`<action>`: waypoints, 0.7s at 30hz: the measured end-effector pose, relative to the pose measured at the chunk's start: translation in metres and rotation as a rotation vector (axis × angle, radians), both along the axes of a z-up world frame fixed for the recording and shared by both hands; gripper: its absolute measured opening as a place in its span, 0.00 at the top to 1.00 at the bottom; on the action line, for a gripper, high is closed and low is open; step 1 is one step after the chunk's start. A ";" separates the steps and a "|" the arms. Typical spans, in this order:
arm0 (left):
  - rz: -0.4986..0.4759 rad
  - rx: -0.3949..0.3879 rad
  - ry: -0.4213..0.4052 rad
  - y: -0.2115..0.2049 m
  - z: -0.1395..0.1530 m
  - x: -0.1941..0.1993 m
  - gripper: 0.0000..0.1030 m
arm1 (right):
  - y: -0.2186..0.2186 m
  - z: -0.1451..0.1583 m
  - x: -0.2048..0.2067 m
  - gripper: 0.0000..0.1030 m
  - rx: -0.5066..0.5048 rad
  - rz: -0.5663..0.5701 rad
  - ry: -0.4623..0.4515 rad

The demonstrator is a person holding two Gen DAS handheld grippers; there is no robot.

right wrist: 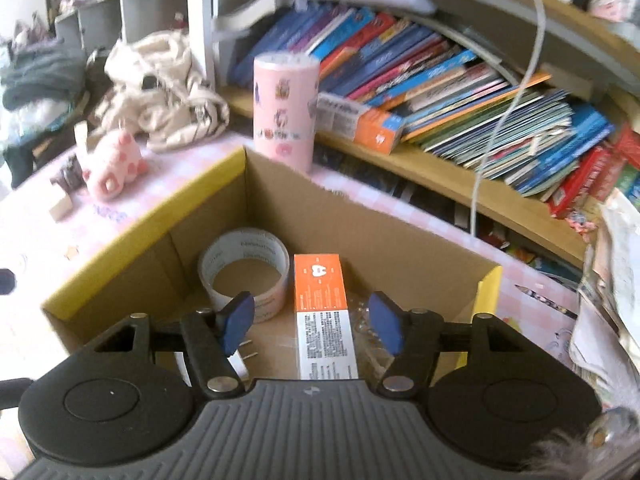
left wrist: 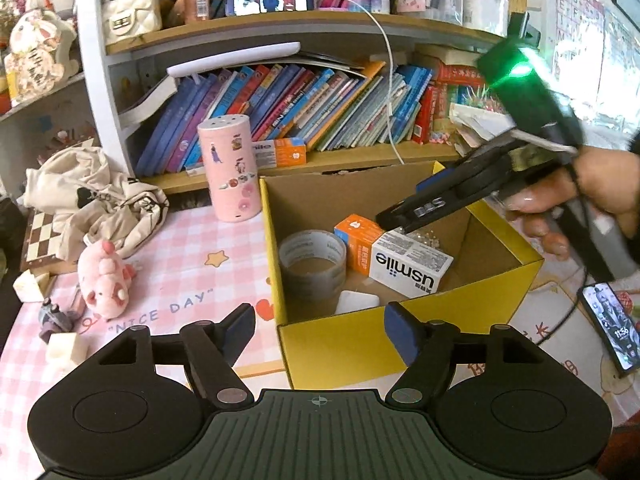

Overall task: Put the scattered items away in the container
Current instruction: 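Lift both tools out of the yellow box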

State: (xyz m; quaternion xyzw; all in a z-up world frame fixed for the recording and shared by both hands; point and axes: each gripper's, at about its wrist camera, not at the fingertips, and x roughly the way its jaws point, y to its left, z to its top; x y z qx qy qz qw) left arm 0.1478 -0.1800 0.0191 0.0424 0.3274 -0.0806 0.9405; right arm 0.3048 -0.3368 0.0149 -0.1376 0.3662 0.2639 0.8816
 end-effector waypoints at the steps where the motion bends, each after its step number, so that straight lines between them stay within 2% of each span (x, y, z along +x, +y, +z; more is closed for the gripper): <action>1: 0.004 -0.006 -0.002 0.003 0.000 -0.002 0.29 | -0.002 0.004 -0.006 0.40 0.013 -0.013 -0.009; 10: -0.041 -0.053 -0.005 0.026 -0.003 -0.022 0.27 | -0.012 0.022 -0.068 0.38 0.088 -0.135 -0.054; 19: -0.085 -0.079 0.014 0.058 -0.007 -0.058 0.26 | -0.003 0.012 -0.135 0.33 0.090 -0.251 -0.018; 21: -0.090 -0.083 0.020 0.066 -0.008 -0.065 0.22 | 0.001 0.009 -0.151 0.33 0.090 -0.279 -0.008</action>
